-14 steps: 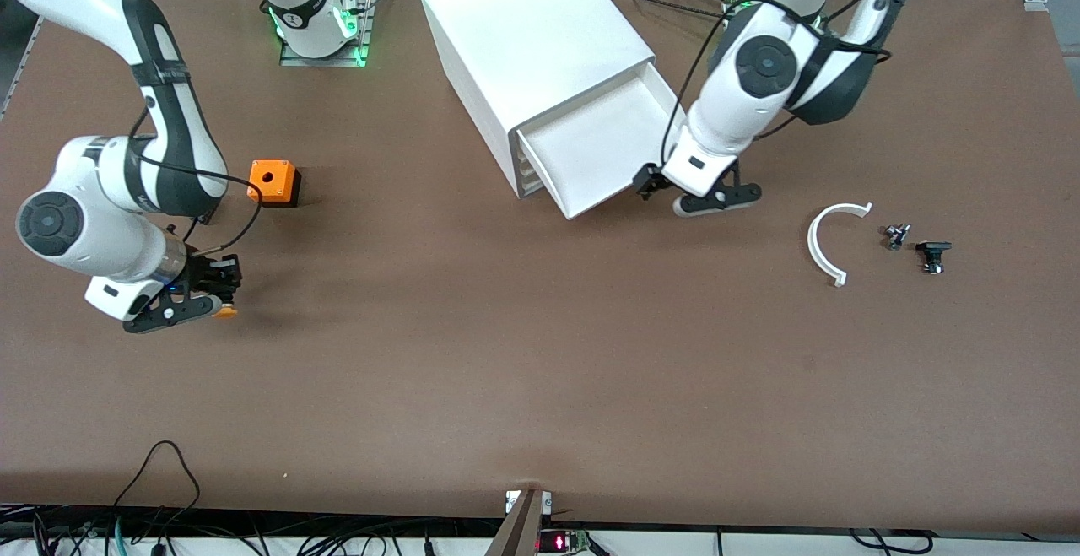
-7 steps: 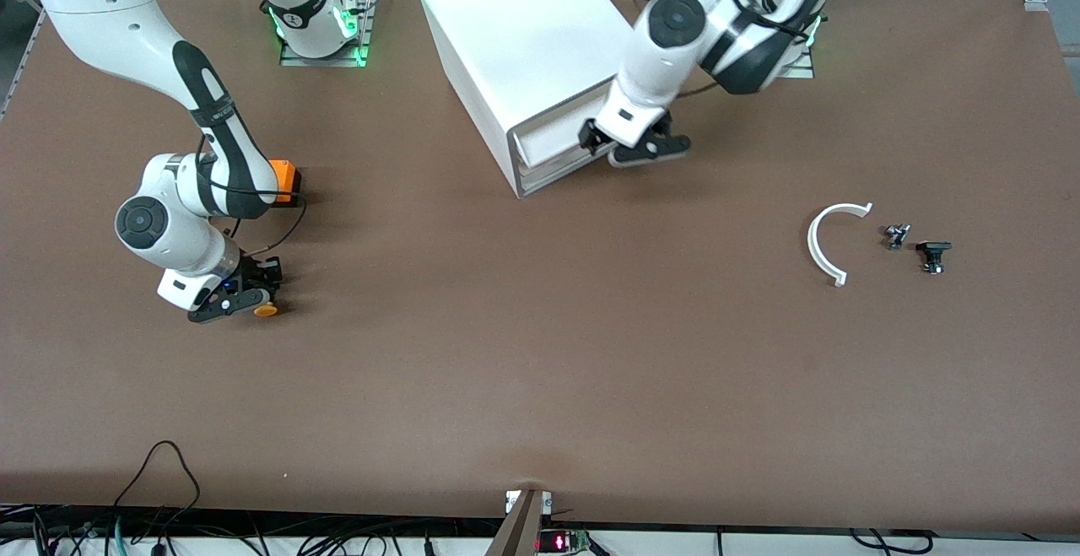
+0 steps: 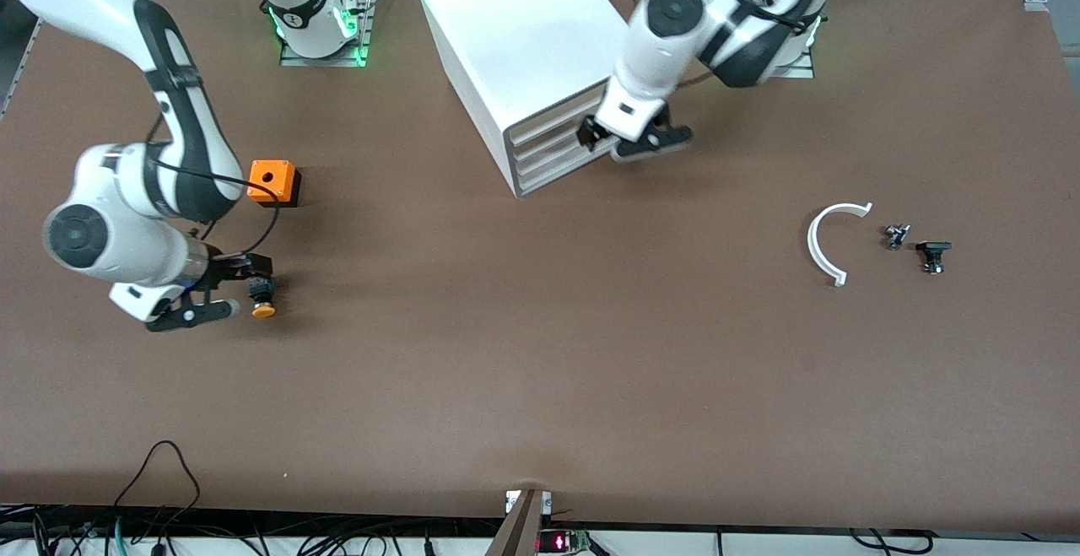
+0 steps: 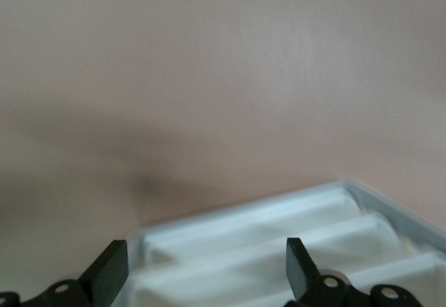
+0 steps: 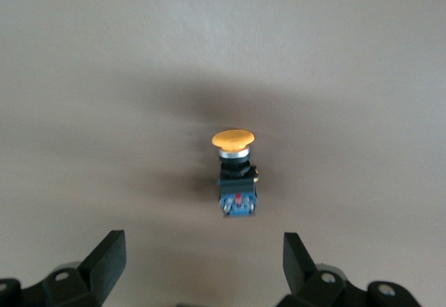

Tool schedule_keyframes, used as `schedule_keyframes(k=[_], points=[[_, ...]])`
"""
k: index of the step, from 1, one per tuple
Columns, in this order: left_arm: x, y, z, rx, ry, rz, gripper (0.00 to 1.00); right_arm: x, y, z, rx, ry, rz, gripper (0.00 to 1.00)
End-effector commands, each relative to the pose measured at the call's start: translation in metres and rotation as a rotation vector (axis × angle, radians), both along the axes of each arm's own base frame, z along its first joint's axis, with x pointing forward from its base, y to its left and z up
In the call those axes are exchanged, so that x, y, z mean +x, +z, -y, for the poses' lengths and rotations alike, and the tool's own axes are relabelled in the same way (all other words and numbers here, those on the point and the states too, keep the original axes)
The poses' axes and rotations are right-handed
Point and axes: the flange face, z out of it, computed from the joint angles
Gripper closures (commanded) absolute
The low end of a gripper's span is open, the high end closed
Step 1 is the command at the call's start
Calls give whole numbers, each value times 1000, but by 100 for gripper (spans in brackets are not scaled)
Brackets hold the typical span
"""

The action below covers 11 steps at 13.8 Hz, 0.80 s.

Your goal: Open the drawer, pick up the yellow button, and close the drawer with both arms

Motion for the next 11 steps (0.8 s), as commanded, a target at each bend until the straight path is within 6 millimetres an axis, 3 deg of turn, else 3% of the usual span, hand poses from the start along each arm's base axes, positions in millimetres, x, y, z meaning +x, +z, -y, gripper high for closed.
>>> schedule_keyframes(k=[1,4,6,7,8,9,11], points=[[64,34,-95,13,-94,54,0,15,47,0,12,-44,-28,0],[110,105,-193,32,-175,66,0,17,94,-18,69,-167,-32,0],[125,153,-255,32,-264,61,0,7,131,-24,41,-300,-15,0],[124,173,-277,34,-313,63,0,-1,151,-34,32,-329,-9,0],[123,187,-293,45,-341,59,0,-11,168,-52,5,-325,0,0],[120,197,-302,76,-356,43,0,-20,189,-51,-23,-335,19,0],[122,213,-304,123,-373,45,0,-25,210,-48,-29,-334,55,0]])
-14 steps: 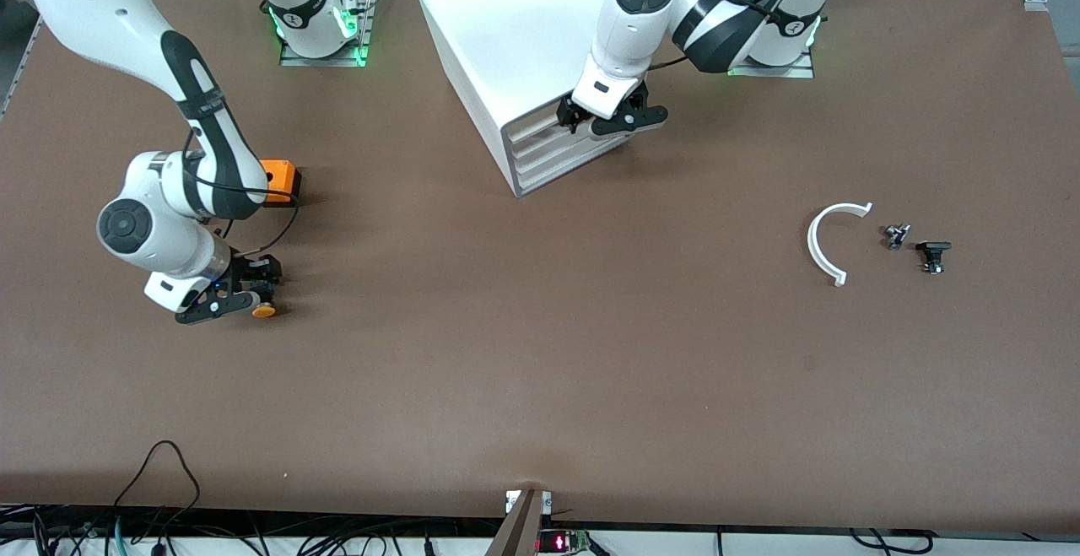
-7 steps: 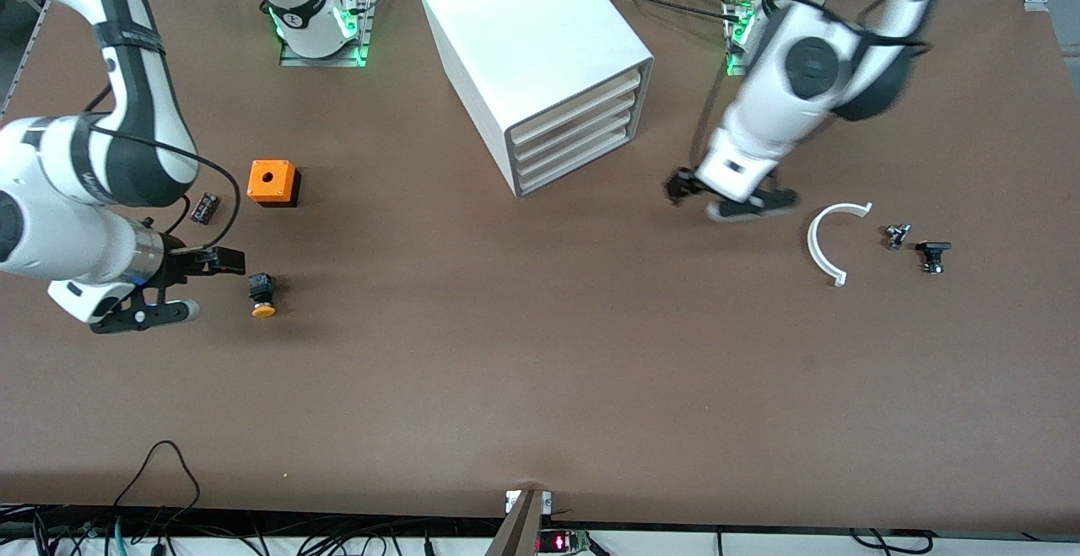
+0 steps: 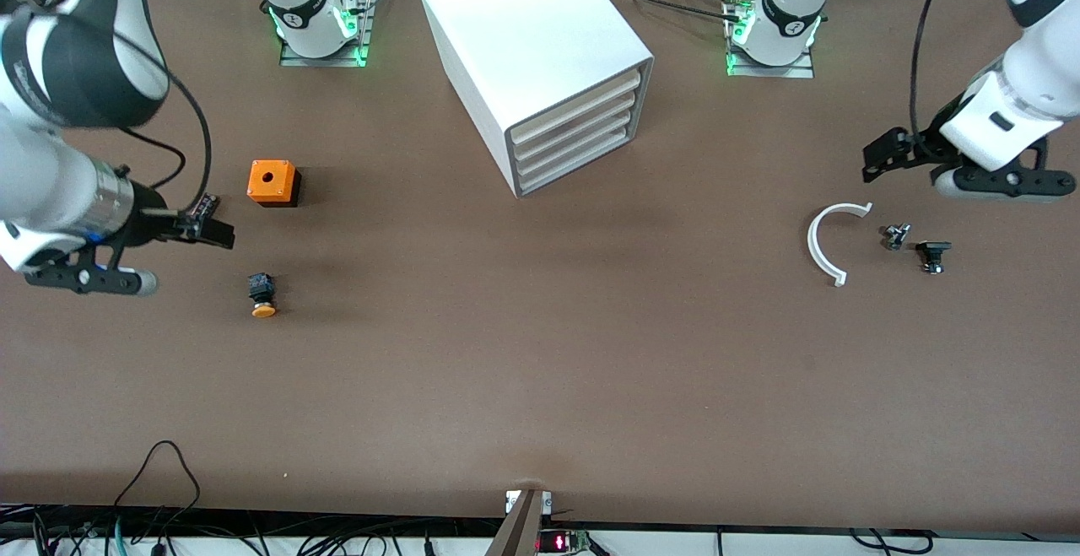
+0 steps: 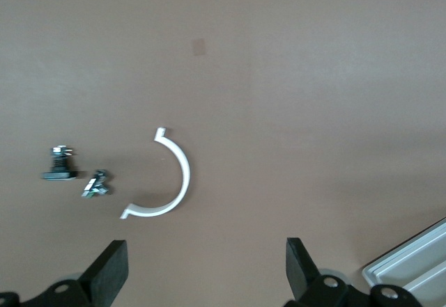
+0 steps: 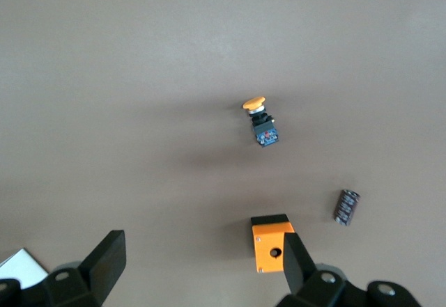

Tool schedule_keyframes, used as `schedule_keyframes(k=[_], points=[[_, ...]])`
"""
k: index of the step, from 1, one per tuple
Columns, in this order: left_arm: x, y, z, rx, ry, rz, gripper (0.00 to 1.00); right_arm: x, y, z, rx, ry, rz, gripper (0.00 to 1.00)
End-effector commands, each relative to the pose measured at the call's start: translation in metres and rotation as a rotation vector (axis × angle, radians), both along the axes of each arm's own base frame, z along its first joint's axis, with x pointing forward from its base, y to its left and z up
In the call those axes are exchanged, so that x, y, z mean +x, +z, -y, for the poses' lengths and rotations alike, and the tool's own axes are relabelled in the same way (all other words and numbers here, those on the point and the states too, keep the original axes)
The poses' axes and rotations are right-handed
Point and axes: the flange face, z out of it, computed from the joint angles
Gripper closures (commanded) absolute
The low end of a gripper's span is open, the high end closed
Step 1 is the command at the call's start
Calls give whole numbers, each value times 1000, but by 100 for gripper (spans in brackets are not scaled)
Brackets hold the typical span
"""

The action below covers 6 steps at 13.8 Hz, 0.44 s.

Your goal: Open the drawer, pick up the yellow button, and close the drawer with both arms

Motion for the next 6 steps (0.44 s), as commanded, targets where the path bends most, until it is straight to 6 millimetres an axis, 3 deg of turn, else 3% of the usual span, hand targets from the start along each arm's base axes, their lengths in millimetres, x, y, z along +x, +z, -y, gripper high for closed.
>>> schedule_keyframes(k=[1,4,6], points=[[3,5,5,40,-41,-15,0,-5,13,12,-18,-24,18,0],[2,5,1,39,-32,-27,0,-7,17,22,-49,-43,25,0],[2,4,0,37,-32,-32,0,-7,17,42,-69,-62,26,0]])
